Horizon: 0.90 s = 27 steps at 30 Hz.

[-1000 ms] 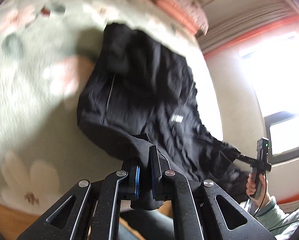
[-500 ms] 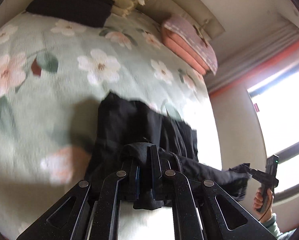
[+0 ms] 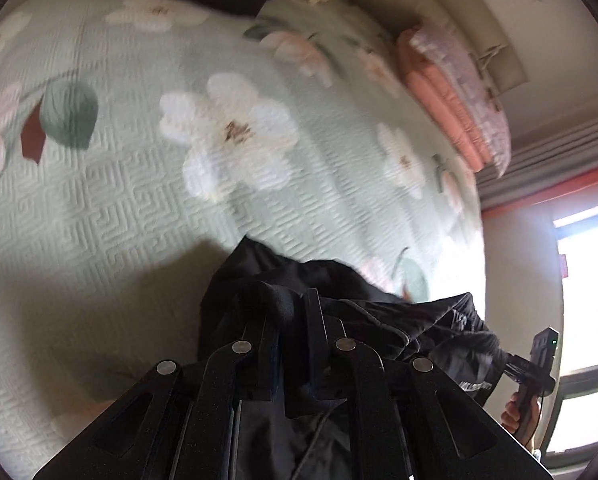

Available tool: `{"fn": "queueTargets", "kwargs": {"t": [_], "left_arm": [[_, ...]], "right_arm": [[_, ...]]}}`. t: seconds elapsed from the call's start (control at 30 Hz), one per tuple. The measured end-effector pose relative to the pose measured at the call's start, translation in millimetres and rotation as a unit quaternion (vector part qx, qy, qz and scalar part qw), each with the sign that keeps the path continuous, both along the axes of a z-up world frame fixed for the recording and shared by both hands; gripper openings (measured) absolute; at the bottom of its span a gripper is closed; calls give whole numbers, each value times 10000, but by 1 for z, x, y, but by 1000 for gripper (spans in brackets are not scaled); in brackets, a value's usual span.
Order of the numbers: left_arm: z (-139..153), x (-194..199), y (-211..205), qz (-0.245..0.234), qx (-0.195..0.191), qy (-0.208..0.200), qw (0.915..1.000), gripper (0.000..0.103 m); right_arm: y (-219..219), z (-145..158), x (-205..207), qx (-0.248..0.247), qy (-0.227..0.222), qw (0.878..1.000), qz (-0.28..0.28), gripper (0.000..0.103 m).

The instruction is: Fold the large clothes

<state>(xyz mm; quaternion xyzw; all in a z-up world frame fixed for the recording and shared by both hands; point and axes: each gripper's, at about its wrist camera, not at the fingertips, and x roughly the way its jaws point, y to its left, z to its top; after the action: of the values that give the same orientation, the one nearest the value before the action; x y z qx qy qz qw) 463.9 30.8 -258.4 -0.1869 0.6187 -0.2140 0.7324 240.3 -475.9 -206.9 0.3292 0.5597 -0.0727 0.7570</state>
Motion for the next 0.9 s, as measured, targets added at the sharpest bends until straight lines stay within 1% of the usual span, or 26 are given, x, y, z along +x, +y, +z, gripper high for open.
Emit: {"fn": "queueTargets", "kwargs": {"t": [0.07,0.1,0.13,0.17,0.2,0.23,0.27,0.3,0.33,0.37,0.47,0.57,0.6,0.67,0.73,0.8,0.83,0.9], "left_arm": [[-22,3,-2,-86,89,361,9993,14],[-26,3,-3,-157,128,499,9985,14],[-28,4,-3,-210,115,584,9980,16],[-27,6,-1,-299,42,681,9972,19],[-24,9,1,-436,-67,794,9959,22],[-20,13,4,-556,-216,956,9936,34],[-16,18,8,-606,-308,1037,9923,49],[-5,24,13,-637,-320,971,9927,54],[4,29,18,-662,-260,845,9939,60],[17,37,24,-711,-217,720,9946,63],[50,50,41,-664,-49,388,9970,65],[82,47,48,-639,-114,7,9979,65],[89,45,48,-647,-153,-84,9977,65],[105,29,37,-802,-215,-333,9960,66],[119,6,16,-1066,-137,-637,9922,66],[124,-17,-5,-1334,-114,-802,9877,67],[124,-34,-22,-1569,-106,-867,9837,67],[119,-57,-48,-1809,-126,-913,9792,67]], "right_arm": [[-2,-16,1,188,118,9997,-44,25],[-4,-18,-1,272,131,9995,-59,32],[-6,-15,-4,360,88,9993,-73,41],[-9,-7,-8,371,12,9993,-76,46],[-11,4,-11,292,-62,9995,-48,58],[-13,12,-13,201,-100,9997,-22,74],[-16,22,-15,87,-146,9999,-3,80],[-18,33,-17,-19,-200,9998,25,83],[-19,44,-19,-104,-238,9996,58,83],[-19,51,-21,-177,-242,9995,68,83],[-7,71,-22,-485,-256,9984,125,83],[24,91,-23,-900,-417,9947,290,83],[42,100,-23,-1159,-481,9914,381,83],[70,112,-24,-1435,-582,9863,565,83],[107,122,-26,-1878,-600,9765,866,82],[139,126,-30,-2235,-639,9650,1215,82],[152,124,-32,-2339,-626,9606,1368,82],[173,117,-36,-2575,-523,9508,1644,81]]}}
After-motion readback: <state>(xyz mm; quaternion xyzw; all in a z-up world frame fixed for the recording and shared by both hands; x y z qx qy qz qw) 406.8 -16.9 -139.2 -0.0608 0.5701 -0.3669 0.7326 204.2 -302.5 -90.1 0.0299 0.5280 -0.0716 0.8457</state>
